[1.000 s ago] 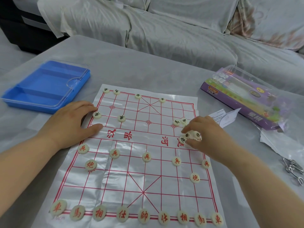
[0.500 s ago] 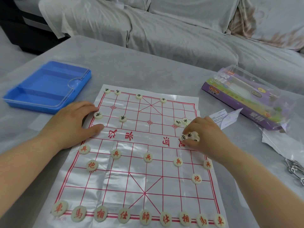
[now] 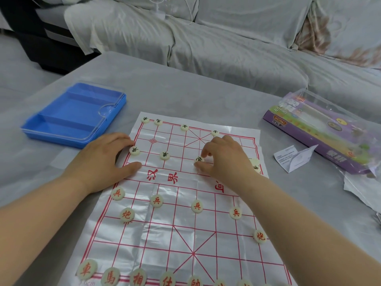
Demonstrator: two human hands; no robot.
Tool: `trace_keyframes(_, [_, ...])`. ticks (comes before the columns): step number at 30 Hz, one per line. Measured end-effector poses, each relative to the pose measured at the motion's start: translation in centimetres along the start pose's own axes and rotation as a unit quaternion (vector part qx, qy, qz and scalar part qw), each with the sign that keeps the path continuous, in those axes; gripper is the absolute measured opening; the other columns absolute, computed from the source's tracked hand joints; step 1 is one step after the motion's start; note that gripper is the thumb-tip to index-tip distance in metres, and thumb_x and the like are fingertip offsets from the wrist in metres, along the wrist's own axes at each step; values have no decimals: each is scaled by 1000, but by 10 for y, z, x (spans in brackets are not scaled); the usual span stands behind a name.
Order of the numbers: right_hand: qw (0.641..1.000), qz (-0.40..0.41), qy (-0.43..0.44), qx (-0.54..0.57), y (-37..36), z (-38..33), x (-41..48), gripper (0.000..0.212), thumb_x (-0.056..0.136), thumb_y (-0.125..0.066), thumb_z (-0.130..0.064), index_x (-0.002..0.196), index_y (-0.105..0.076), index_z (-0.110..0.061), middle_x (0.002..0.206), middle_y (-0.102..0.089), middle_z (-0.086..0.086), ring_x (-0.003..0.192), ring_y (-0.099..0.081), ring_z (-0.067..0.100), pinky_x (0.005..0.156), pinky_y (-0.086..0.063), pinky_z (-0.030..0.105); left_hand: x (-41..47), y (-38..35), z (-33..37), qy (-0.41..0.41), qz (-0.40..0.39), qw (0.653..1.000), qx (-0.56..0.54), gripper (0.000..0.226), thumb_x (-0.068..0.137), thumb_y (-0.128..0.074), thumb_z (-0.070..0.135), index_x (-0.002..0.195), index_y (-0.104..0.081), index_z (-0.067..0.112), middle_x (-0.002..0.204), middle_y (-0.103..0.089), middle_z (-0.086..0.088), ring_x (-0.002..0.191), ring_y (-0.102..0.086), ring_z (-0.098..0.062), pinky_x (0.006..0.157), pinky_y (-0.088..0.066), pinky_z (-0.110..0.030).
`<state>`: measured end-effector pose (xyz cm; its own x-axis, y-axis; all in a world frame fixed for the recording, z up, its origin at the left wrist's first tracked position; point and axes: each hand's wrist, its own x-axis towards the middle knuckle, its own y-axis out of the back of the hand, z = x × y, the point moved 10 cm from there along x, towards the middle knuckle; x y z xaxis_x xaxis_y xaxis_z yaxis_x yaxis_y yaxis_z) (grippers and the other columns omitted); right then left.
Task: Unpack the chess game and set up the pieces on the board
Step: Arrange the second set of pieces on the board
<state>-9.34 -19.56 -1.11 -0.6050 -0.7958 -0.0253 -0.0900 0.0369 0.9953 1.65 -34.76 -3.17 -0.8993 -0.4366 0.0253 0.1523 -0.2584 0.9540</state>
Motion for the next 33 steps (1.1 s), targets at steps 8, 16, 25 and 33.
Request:
trace_keyframes(8, [997,-34,-15,72,-9,6,-2,41,85,-57,-39,122,-51,-23,116,-54,-2,103,-40,13,86,-29,22,0,0,-1,-9,1,1000,-5,64,78,-56,52,134,-39,26,139,-38,8,125,-36,-12,104,-31,-29])
trace_keyframes(16, [995,-45,-5,92,-13,0,3,31,88,-55,-28,119,-56,-23,116,-55,-2,106,-42,14,84,-30,20,-1,0,-1,-6,-2,1000,-5,64,78,-55,53,134,-38,27,139,-37,9,125,-35,-11,103,-32,-28])
trace_keyframes(25, [988,-10,-21,152,-3,-17,33,29,87,-57,-28,113,-60,-16,107,-61,0,104,-47,15,82,-34,20,0,0,-1,-14,-1,1000,-7,64,79,-54,54,135,-36,28,140,-35,10,127,-34,-10,104,-30,-26])
trace_keyframes(33, [983,-35,24,177,-9,-65,75,29,86,-55,-11,114,-61,-16,113,-59,3,107,-50,18,79,-34,18,0,0,-3,-31,9,999,-13,64,79,-50,58,135,-34,32,141,-31,15,128,-31,-5,105,-27,-23])
